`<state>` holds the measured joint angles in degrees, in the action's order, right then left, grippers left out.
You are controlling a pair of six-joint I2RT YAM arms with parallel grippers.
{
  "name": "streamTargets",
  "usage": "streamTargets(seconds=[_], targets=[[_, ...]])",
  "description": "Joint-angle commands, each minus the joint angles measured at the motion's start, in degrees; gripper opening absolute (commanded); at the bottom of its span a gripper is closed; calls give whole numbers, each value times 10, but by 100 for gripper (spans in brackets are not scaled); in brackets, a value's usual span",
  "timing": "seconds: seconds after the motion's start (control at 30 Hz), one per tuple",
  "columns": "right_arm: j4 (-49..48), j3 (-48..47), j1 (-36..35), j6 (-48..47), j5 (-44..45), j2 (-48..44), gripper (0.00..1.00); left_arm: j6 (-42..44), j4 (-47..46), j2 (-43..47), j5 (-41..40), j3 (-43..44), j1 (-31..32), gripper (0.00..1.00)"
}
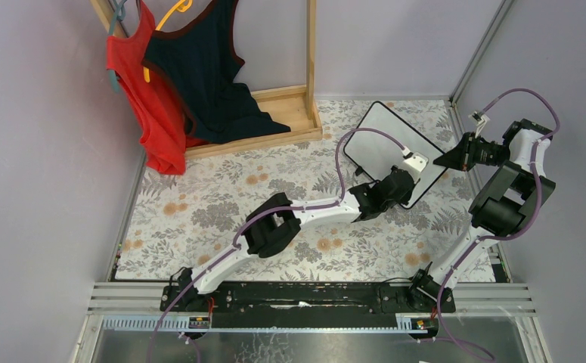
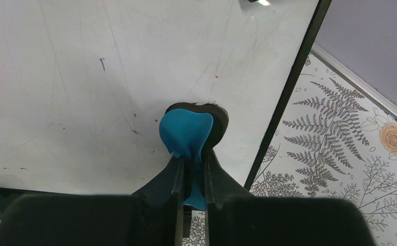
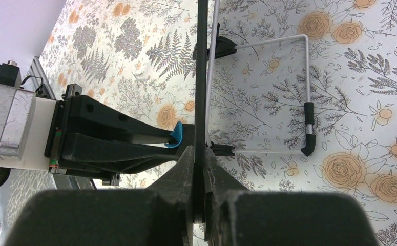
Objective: Erase the whiteboard
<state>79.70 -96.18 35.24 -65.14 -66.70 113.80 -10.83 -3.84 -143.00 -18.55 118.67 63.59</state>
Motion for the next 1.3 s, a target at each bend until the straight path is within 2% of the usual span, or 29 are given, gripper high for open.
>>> streamTargets(seconds=[0.0,0.27,0.63,1.27], targets=[[40,1,-14,-23,17,-9,0,8,6,-18,-19,-6,-19,0],[40,3,-14,-24,14,-4,0,-23,17,7,-17,-41,-86,0],[39,5,-14,-25,14,-5,0,-10,19,15,-25,-39,-103,0],[41,7,-14,-25,10,-7,0,-24,24,-16,22,17,-9,0]])
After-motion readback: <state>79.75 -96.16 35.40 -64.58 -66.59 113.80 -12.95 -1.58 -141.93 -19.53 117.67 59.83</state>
